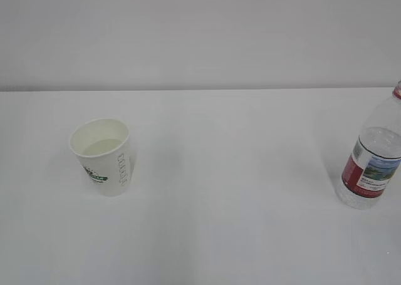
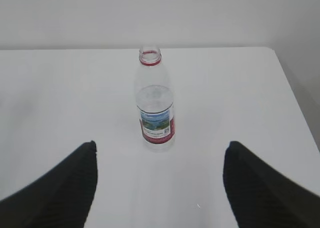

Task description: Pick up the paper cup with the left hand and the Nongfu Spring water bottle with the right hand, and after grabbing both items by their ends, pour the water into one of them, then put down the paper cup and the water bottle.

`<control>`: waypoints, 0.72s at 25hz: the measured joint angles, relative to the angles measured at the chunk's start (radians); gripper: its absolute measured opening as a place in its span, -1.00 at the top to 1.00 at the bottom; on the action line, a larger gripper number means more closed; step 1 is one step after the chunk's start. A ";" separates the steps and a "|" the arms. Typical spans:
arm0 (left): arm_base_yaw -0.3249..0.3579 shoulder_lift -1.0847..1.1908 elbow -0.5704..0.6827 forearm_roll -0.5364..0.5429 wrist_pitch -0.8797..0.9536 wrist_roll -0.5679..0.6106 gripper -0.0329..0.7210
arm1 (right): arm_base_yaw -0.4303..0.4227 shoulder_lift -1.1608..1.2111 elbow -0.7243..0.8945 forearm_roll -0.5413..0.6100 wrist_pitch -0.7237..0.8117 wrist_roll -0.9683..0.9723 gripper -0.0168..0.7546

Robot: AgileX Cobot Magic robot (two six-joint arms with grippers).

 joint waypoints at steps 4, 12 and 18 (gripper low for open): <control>0.000 -0.038 0.000 0.000 0.052 0.036 -0.22 | 0.000 -0.036 0.000 0.000 0.059 0.000 -0.57; 0.000 -0.103 0.026 -0.018 0.112 0.057 -0.22 | 0.000 -0.092 -0.002 0.000 0.138 0.000 -0.57; 0.000 -0.194 0.084 -0.028 0.149 0.060 -0.22 | 0.000 -0.092 -0.002 -0.007 0.140 0.000 -0.57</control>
